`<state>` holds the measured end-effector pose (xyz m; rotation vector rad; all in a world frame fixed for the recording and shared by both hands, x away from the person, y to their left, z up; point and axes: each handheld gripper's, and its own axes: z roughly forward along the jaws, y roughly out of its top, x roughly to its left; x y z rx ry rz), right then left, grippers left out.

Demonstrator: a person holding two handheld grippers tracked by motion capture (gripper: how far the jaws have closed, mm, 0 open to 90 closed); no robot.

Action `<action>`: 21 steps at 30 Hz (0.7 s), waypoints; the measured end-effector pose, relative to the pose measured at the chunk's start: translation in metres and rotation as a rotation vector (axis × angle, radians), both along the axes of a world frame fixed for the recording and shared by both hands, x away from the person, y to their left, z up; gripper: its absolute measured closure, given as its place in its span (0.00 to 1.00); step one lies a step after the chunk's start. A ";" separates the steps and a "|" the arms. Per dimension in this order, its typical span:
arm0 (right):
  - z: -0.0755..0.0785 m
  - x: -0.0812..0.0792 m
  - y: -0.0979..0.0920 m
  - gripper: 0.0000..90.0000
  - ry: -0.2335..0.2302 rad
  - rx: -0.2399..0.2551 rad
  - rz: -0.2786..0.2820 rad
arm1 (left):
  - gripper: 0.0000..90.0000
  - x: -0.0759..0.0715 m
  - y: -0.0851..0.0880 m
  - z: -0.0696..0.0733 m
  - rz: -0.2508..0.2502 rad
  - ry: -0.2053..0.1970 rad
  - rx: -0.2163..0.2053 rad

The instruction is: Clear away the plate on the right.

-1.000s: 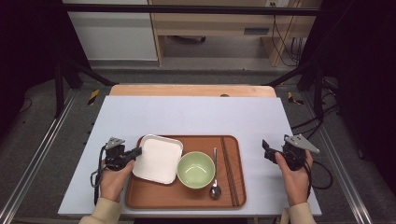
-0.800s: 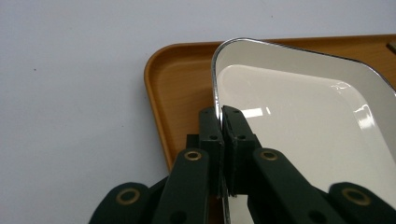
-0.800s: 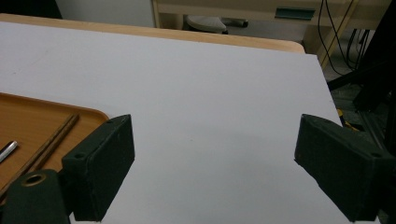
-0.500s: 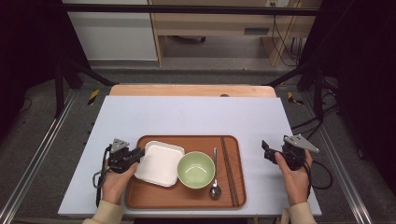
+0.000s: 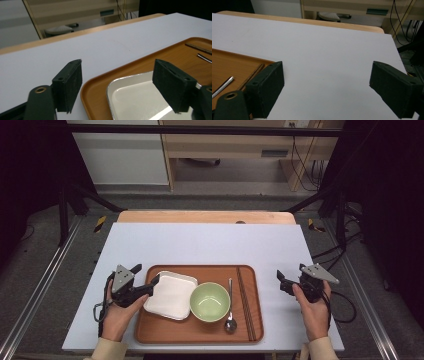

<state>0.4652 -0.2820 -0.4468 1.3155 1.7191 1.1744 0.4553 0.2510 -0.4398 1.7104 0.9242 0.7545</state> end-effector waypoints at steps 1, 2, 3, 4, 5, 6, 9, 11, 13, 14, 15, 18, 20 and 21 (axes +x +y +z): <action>0.000 0.000 -0.001 0.13 -0.004 0.004 0.003 | 0.21 0.000 0.003 0.001 -0.004 -0.008 -0.011; 0.000 0.000 -0.001 0.13 -0.007 0.009 0.005 | 0.19 -0.001 0.006 0.003 -0.009 -0.015 -0.029; 0.000 0.000 -0.001 0.13 -0.014 0.019 0.005 | 0.16 -0.001 0.011 0.004 -0.010 -0.026 -0.049; 0.001 -0.001 -0.001 0.13 -0.023 0.021 0.009 | 0.14 -0.002 0.015 0.005 -0.010 -0.038 -0.062; 0.001 -0.001 -0.001 0.13 -0.036 0.024 0.006 | 0.12 -0.002 0.022 0.005 -0.015 -0.051 -0.071; 0.002 -0.001 -0.001 0.12 -0.049 0.028 0.007 | 0.10 -0.003 0.025 0.006 -0.017 -0.053 -0.077; 0.002 -0.002 -0.001 0.11 -0.074 0.036 0.009 | 0.07 -0.005 0.042 0.006 -0.008 -0.079 -0.087; 0.002 -0.002 0.000 0.11 -0.091 0.035 0.015 | 0.05 -0.006 0.052 0.005 0.006 -0.090 -0.087; 0.002 -0.002 0.002 0.11 -0.103 0.030 0.021 | 0.05 -0.007 0.062 0.003 0.018 -0.094 -0.092; 0.002 -0.002 0.003 0.11 -0.105 0.023 0.028 | 0.05 -0.007 0.067 0.002 0.021 -0.095 -0.084; 0.002 -0.002 0.004 0.11 -0.110 0.015 0.033 | 0.04 -0.007 0.070 0.001 0.025 -0.093 -0.079; 0.001 -0.002 0.006 0.12 -0.117 -0.002 0.044 | 0.04 -0.008 0.081 -0.005 0.057 -0.099 -0.081; 0.000 -0.002 0.007 0.11 -0.111 -0.004 0.053 | 0.04 -0.007 0.085 -0.009 0.068 -0.094 -0.071; -0.001 -0.001 0.008 0.11 -0.109 -0.002 0.058 | 0.04 -0.007 0.086 -0.011 0.074 -0.091 -0.070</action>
